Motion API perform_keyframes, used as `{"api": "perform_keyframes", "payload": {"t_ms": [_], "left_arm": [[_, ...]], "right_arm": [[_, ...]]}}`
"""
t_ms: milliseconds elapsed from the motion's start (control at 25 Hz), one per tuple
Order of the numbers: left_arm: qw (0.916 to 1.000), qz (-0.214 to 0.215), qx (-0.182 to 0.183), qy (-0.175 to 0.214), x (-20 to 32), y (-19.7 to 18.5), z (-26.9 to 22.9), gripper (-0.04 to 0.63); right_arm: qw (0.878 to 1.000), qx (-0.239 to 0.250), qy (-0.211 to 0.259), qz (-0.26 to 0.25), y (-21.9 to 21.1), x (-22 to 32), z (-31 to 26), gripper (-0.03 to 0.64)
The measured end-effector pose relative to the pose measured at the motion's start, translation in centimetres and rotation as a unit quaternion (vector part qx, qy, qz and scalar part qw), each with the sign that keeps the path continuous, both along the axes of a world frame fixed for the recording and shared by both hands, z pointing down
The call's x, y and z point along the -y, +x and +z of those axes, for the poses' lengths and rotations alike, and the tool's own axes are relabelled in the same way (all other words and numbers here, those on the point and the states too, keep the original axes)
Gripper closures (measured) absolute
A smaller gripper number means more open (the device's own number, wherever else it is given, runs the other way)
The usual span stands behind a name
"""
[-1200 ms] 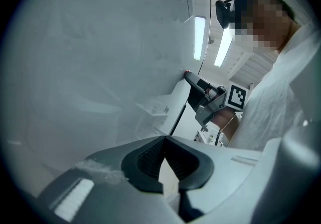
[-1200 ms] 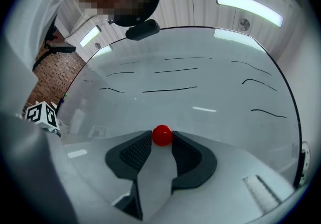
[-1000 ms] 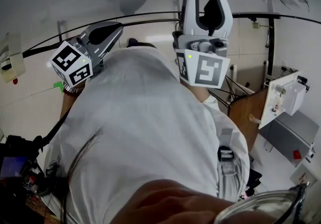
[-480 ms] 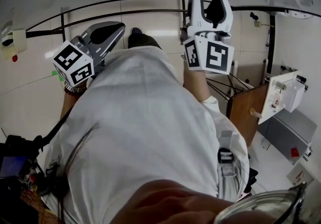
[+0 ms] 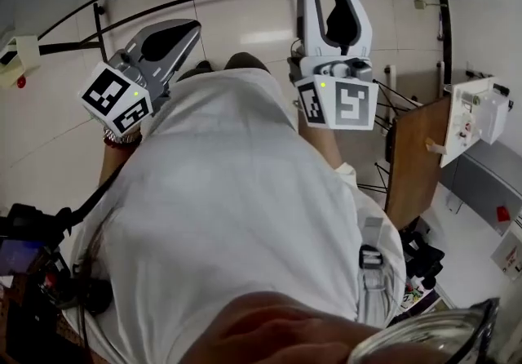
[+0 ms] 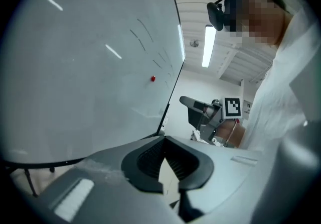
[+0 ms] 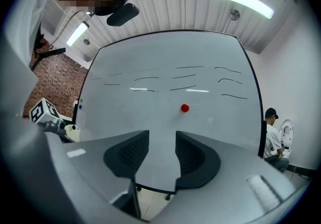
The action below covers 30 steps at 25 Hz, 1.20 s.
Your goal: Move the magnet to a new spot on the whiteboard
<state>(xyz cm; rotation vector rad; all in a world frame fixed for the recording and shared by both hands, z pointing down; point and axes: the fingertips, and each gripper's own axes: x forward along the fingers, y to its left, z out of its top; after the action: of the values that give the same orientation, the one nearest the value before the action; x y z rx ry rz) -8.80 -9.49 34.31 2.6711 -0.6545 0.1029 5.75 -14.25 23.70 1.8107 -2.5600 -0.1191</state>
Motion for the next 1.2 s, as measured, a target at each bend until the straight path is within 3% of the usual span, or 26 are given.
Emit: {"api": "perform_keyframes", "payload": {"t_ms": [200,360,480,640,800,920,1080,1200], "left_arm": [[0.9992,-0.012,0.02,0.034,-4.2,2.2,-2.6,0.598],[0.9978,0.003,0.017,0.064,-6.0,4.0,-3.3,0.598],[0.9943,0.036,0.015,0.1,-7.6,6.4,-3.4,0.598],[0.9874,0.04,0.05,0.145,-8.5,8.9,-4.8,0.598],[0.9894,0.029,0.042,0.136,-11.8,10.4,-5.3,0.598],[0.9904,0.004,0.066,0.122,-14.9,11.9,-3.9,0.597],[0.9915,-0.021,0.07,0.107,-19.7,14.6,-3.5,0.598],[0.9917,-0.046,0.075,0.094,-22.5,15.1,-3.5,0.598]], "right_arm": [[0.998,0.028,0.011,-0.054,1.5,-6.3,-0.6,0.459],[0.995,0.002,-0.012,-0.103,0.0,-8.7,0.1,0.459],[0.993,-0.018,-0.015,-0.114,1.4,-10.8,1.7,0.459],[0.992,-0.002,-0.053,-0.114,3.4,-12.3,4.0,0.459],[0.99,-0.02,-0.036,-0.137,3.9,-15.3,3.2,0.459],[0.985,-0.005,-0.036,-0.166,4.9,-18.4,3.6,0.459],[0.977,0.0,-0.048,-0.207,7.9,-22.6,5.3,0.459],[0.969,0.013,-0.048,-0.243,7.8,-25.1,5.3,0.459]]}}
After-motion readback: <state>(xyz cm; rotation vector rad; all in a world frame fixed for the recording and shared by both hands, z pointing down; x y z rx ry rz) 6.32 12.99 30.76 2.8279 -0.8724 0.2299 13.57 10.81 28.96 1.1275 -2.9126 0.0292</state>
